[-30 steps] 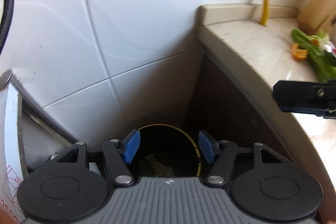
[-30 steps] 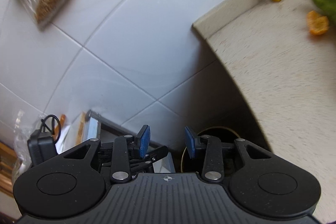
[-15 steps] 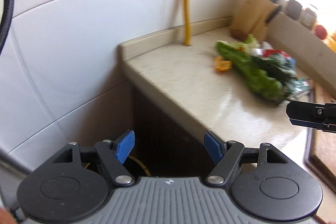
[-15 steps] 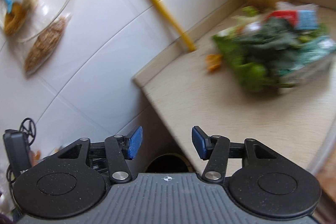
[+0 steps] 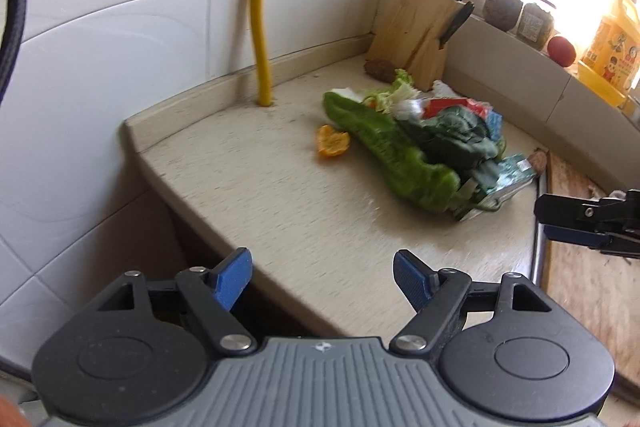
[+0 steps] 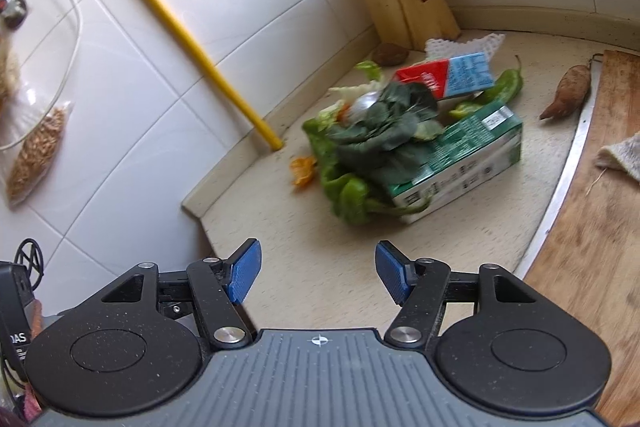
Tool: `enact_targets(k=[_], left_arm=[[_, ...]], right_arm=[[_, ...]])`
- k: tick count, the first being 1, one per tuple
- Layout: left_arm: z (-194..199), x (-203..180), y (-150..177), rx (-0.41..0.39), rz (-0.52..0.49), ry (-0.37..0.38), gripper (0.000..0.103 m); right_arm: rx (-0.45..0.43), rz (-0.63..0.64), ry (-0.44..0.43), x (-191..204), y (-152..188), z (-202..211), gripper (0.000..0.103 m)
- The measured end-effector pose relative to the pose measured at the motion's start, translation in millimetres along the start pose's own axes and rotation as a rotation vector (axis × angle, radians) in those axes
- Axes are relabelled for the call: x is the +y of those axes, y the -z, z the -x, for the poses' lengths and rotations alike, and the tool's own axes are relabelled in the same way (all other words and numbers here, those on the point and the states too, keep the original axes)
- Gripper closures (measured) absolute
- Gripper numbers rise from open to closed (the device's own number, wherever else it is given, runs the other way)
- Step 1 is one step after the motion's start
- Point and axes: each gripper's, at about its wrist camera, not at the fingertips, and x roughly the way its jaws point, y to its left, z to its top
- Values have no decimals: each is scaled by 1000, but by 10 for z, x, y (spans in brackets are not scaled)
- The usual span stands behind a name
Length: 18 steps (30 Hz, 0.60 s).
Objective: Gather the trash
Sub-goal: 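Move both open tools back toward the vegetable scrap pile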
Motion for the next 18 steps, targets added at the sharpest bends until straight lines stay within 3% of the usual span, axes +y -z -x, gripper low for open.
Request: enact_targets(k=[11,18], left_arm=[[-343,-399,-315,-4,-8,38,28],[-463,-523,-471,-21,-23,30,28]], right_arm=[[-26,8,8,-380,-508,-163,28],[-9,37,18,-544,-795,-508,26]])
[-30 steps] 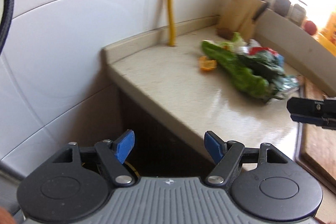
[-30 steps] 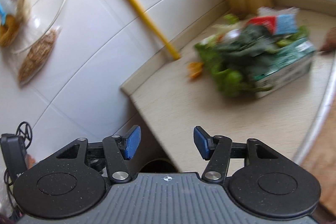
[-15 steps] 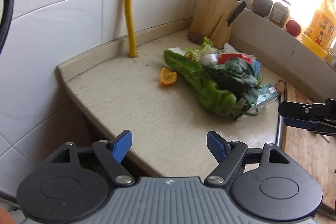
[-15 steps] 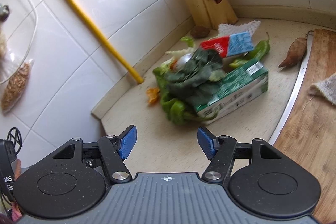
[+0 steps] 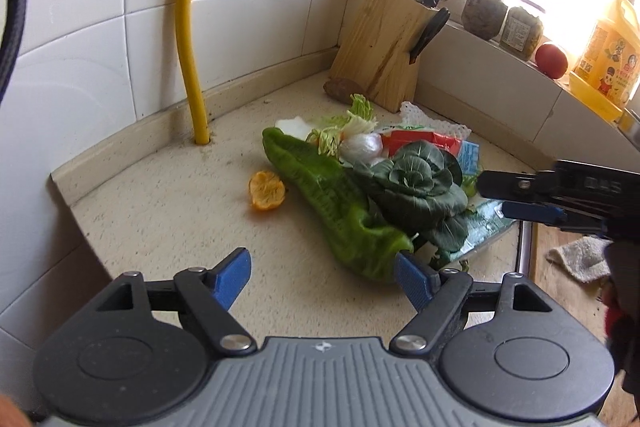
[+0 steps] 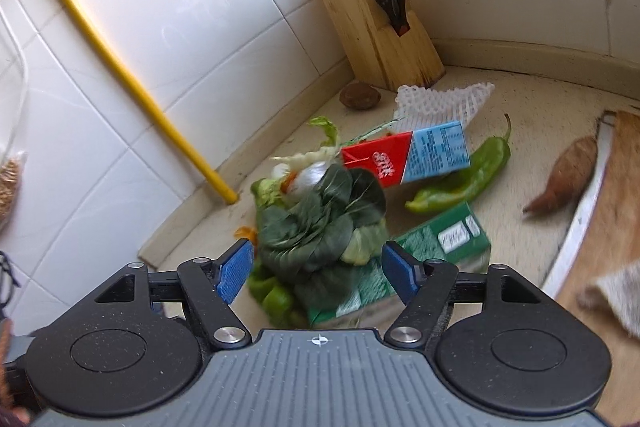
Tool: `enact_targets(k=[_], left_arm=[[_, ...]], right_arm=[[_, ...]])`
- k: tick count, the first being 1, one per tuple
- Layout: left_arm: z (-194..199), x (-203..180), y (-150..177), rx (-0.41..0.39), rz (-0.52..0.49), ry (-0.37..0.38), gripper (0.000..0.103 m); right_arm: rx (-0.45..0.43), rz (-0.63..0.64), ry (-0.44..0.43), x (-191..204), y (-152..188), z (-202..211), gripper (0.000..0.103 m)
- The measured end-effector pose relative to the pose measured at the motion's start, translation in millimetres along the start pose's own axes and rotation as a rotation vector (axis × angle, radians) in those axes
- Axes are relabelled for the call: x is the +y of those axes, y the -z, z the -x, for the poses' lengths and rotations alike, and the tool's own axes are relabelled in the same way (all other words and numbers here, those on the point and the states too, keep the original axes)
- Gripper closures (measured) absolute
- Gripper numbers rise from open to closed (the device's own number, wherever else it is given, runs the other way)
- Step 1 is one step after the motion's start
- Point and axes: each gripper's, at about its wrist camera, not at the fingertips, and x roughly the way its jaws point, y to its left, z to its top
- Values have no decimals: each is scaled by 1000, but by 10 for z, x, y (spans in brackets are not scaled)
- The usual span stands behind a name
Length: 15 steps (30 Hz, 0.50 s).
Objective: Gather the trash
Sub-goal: 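Move both open tools back toward the vegetable scrap pile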
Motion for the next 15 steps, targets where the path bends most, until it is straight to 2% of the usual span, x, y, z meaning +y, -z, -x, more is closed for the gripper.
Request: enact_targets(k=[3,5,9,15], left_arm=[[-35,-1,-32,3,9,-5,28],[-50,-15,-61,2,9,-10,28],[-93,-30,-126,-1,6,-23,27],[-192,-41,-232,-5,3,-19,27]], right_arm=[[17,17,15,-25,-84,-171,25],[45,34,9,-19,-128,-289,21],[93,56,-13,25,-178,-491,21],[175,129,-18,168,-185,-761,13]])
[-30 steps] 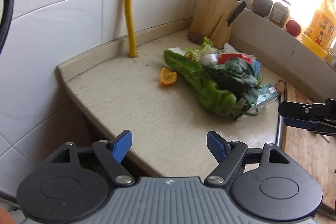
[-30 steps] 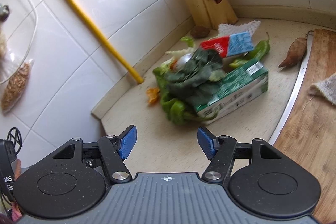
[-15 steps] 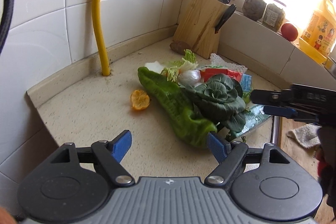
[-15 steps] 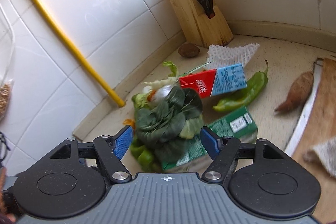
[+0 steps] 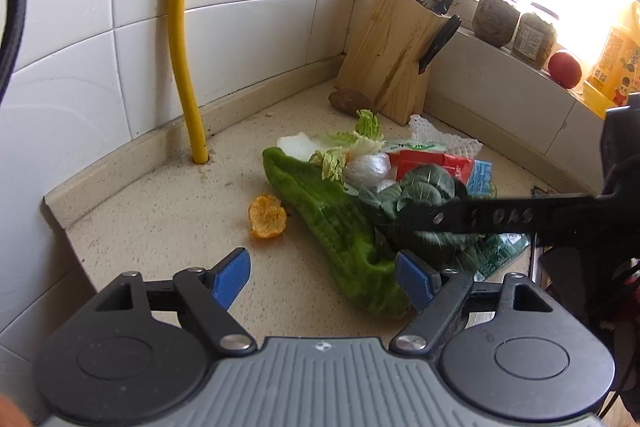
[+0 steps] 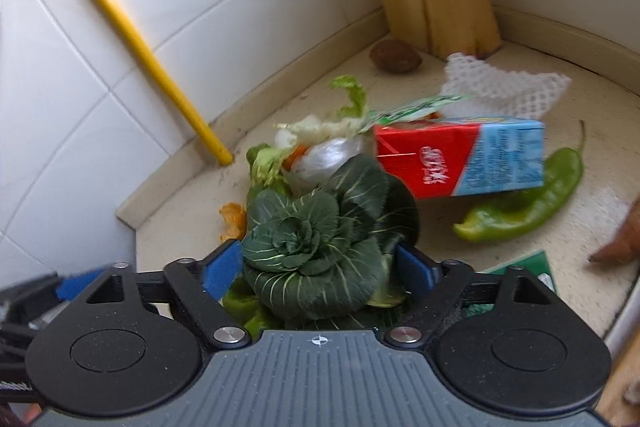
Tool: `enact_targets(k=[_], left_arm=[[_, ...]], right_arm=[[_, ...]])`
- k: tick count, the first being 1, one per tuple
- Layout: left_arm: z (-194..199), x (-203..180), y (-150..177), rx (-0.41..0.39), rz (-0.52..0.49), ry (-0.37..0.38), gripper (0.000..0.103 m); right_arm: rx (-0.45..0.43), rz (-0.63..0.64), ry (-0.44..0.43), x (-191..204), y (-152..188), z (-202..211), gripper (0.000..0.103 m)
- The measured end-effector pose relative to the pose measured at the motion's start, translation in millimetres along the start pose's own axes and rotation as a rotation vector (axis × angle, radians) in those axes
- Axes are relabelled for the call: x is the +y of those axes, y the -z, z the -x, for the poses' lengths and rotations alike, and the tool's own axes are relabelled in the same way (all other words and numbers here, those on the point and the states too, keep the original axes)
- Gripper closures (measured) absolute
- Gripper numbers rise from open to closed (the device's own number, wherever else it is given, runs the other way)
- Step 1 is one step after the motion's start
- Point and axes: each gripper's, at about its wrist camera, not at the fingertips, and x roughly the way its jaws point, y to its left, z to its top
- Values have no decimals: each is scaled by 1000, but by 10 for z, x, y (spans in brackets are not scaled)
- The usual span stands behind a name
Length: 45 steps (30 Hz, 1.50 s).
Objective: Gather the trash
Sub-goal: 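Move both open tools back toward the vegetable scrap pile, then close the right gripper on the dark green bok choy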
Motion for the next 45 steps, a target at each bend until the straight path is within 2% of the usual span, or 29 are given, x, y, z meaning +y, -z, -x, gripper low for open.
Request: enact_targets(k=[3,5,12,13,14,15,16,19,22,24,26,28,29,31,34,37,38,41,45], left_arm=[[-79,-9,-63,4,-7,16,27],[-131,-10,-104,8,-11,24,27],[-246,-9,-306,5,-54,58,27],[-268,-6,-350,3,-61,62,27],[-295,-4,-399,1,-66,67,27],[-328,-4,-453,-1,-70,75,27],[-370,-1,-511,-3,-73,86,27],[-561,19,-691,17,-63,110,26],[-765,-4,-827,28,-92,128,26],[-888,-99,-890,29,-162,140,26],[-1028,-194,-952,27,-228,133,26],[-1191,-228,-1026,30,-253,120,26],[-1293,-227,-1075,46,-249,113,26],[-1490,-180,-1164,92,-217,106,26],[-1665,-103,-1197,152,-200,122,26],[-1673,-46,-1202,150,-242,110,26],[-1676,-21,-1214,148,-251,105,24],[-1756,109,-1268,150,-225,71,24],[-1993,190,-1257,227,-142,106,23]], right_arm=[[6,10,22,9,-30,-96,14],[-2,-3,21,-20,-38,-106,25],[-5,-102,-50,-125,44,122,39],[-7,-125,-64,-142,51,159,43],[-13,-144,-70,-152,63,200,52],[-25,-149,-62,-151,70,243,67],[-27,-156,-65,-162,73,278,71],[-29,-180,-61,-216,85,315,71],[-19,-193,-56,-239,103,248,60],[-17,-191,-58,-233,107,200,53],[-19,-190,-68,-214,83,165,38],[-7,-173,-73,-173,45,95,29],[-3,-164,-62,-149,32,63,27],[12,-146,-40,-113,18,-17,29],[18,-135,-17,-110,19,-67,42],[37,-122,-18,-129,42,-9,48],[43,-119,-17,-134,57,28,53],[61,-127,-32,-182,126,130,57],[71,-159,-38,-233,227,223,57]])
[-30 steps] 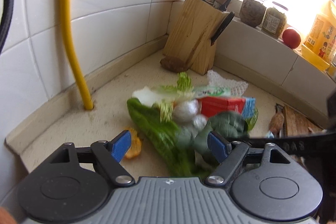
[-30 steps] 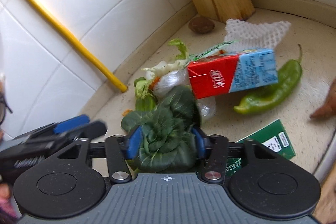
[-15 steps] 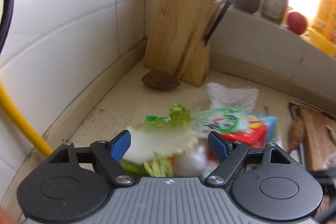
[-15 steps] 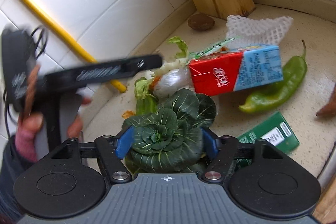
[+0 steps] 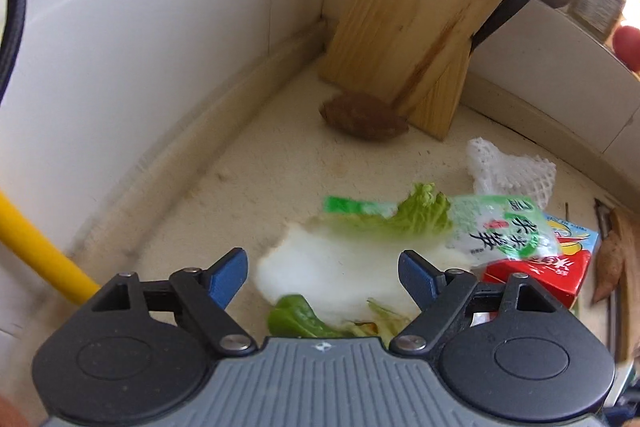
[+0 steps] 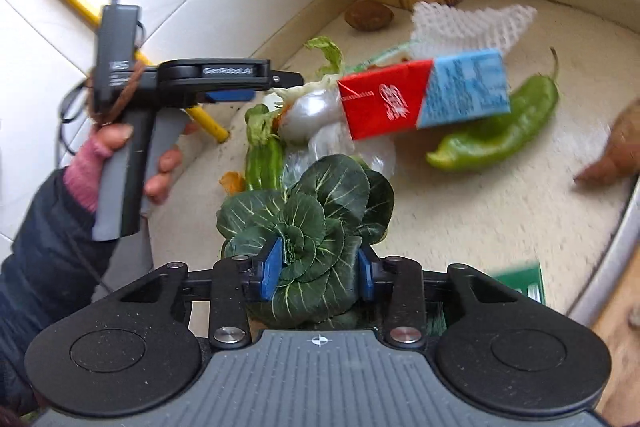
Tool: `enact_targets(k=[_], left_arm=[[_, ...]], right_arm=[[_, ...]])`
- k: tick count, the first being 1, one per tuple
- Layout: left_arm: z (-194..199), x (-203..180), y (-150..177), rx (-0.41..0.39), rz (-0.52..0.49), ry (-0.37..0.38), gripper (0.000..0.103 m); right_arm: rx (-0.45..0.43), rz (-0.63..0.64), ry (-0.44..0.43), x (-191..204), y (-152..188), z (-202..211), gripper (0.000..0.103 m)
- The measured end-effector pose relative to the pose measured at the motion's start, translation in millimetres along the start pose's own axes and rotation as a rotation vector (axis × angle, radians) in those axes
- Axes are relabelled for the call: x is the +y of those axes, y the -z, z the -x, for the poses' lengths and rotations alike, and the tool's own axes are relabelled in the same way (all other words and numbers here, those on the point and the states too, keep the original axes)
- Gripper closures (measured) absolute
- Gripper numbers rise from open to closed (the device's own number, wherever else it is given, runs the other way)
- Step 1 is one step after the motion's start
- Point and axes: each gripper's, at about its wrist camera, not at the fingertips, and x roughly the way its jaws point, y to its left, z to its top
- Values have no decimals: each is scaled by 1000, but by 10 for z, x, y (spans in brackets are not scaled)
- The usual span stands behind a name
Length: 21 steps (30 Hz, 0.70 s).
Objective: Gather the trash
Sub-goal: 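Close the right gripper on the dark green bok choy, then grasp the white cabbage stem with the left gripper while the right holds bok choy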
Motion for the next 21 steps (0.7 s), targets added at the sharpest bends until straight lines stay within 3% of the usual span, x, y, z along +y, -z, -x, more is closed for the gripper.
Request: enact_targets(k=[3,10,16,21], left_arm=[[-100,-48,24,18,20,32,25],[59,-100,-68,-13,37,260,27],[-276,58,-182,69,66,140,27],[-270,143,-107,102,96,238,27]], right_arm=[[-9,-28,-12,-41,44,72,59],[-9,-48,-14,-70,110,194,62],[-17,-65,-1,-75,41,202,60],[-11,-87,-7,-132,74,223,56]])
